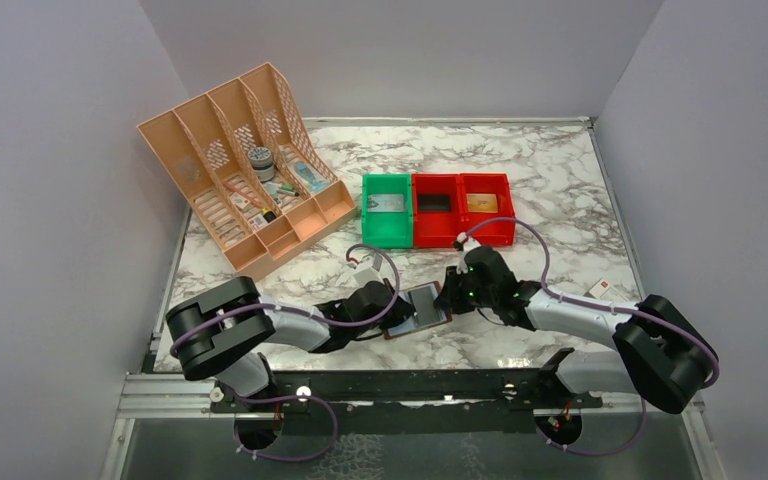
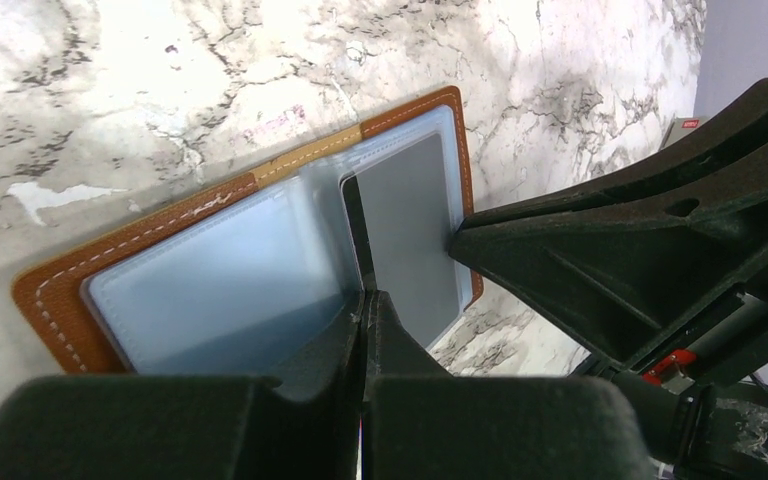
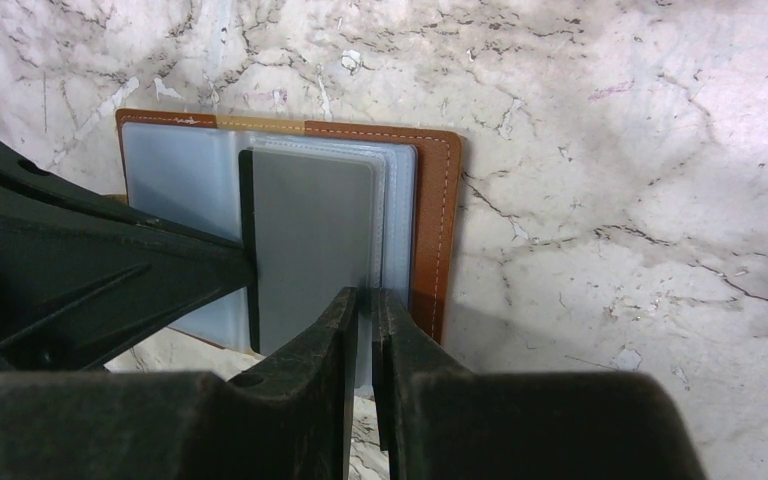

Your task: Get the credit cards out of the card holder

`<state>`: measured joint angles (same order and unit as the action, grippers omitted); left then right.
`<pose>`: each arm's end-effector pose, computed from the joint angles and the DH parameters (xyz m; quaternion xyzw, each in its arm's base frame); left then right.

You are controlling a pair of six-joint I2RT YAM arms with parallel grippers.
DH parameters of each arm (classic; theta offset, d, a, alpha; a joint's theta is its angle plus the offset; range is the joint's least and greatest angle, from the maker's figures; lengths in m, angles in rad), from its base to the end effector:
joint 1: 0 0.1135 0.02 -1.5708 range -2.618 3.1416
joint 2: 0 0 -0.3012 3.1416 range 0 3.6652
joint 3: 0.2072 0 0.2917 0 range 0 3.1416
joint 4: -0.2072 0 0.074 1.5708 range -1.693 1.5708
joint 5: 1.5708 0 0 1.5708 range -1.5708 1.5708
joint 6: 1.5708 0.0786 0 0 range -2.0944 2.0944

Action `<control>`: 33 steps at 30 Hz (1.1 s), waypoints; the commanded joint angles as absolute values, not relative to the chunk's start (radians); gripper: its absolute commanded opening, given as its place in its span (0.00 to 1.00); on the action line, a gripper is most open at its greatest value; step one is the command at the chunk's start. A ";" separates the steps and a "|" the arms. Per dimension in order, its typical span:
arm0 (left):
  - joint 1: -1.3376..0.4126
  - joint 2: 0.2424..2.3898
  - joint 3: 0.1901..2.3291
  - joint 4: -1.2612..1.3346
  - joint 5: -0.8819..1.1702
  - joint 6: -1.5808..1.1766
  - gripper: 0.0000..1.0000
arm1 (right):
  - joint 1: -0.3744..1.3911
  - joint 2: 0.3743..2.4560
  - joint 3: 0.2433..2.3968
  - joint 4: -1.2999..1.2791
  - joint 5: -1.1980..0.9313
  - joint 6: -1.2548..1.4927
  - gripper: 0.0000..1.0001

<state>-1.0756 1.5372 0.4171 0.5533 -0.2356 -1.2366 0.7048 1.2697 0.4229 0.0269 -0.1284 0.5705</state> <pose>0.1659 -0.2686 0.1029 -0.1264 0.8632 -0.3958 0.2868 0.1979 0.1816 0.1160 -0.0858 0.9248 0.2658 0.2585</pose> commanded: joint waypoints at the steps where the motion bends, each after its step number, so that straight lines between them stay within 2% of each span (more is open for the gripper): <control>1: -1.080 1.493 0.380 0.563 -0.274 -1.246 0.00 | 0.704 1.279 0.414 0.003 -0.133 0.555 0.12; 12: -1.080 1.487 0.374 0.563 -0.273 -1.241 0.00 | 0.704 1.278 0.417 0.002 -0.137 0.551 0.12; 19: -1.080 1.497 0.393 0.563 -0.259 -1.226 0.00 | 0.704 1.203 0.452 -0.016 -0.189 0.526 0.13; 28: -1.080 1.491 0.393 0.563 -0.259 -1.225 0.00 | 0.704 1.220 0.486 0.026 -0.393 0.484 0.14; 33: -1.080 1.478 0.389 0.563 -0.257 -1.209 0.00 | 0.703 1.335 0.497 -0.038 -0.253 0.539 0.14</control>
<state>-1.0756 1.4960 0.3790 0.5526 -0.2474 -1.2320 0.7048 1.2652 0.4797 0.0006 -0.3157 0.5095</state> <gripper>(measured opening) 0.010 0.141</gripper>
